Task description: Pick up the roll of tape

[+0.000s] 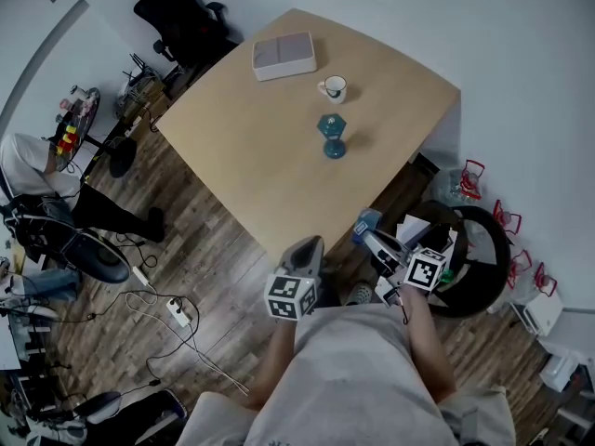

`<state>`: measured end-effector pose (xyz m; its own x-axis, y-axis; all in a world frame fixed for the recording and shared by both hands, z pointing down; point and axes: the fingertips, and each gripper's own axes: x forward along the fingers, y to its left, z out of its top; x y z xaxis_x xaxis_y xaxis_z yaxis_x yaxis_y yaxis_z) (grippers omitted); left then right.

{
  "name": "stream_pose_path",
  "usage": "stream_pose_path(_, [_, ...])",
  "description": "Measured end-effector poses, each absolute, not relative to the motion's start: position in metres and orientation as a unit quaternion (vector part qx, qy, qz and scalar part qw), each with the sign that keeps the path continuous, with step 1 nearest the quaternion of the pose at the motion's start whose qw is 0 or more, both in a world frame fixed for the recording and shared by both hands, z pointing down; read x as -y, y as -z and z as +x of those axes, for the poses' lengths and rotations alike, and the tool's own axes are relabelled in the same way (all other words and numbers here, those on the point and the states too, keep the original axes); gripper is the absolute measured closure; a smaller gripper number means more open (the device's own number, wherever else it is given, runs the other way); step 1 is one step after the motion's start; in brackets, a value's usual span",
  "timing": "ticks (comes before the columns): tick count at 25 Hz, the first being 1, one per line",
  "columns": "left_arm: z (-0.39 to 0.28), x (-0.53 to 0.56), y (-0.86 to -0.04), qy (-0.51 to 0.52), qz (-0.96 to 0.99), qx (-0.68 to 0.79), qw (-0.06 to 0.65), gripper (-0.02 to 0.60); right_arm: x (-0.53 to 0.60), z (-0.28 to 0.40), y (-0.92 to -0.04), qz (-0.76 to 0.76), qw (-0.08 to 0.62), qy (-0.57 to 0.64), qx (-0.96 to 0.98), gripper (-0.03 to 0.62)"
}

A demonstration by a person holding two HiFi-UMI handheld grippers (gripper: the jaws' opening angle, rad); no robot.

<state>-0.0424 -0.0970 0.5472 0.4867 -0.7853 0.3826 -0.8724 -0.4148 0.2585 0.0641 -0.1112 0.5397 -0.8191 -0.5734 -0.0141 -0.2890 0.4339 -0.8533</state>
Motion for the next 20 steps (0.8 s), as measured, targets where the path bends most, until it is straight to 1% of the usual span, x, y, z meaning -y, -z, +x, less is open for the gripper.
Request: stream_pose_path(20, [-0.0367,0.0971,-0.5492,-0.11,0.838,0.489,0.214,0.577,0.1075,0.0602,-0.5423,-0.257,0.139,0.454,-0.842,0.548])
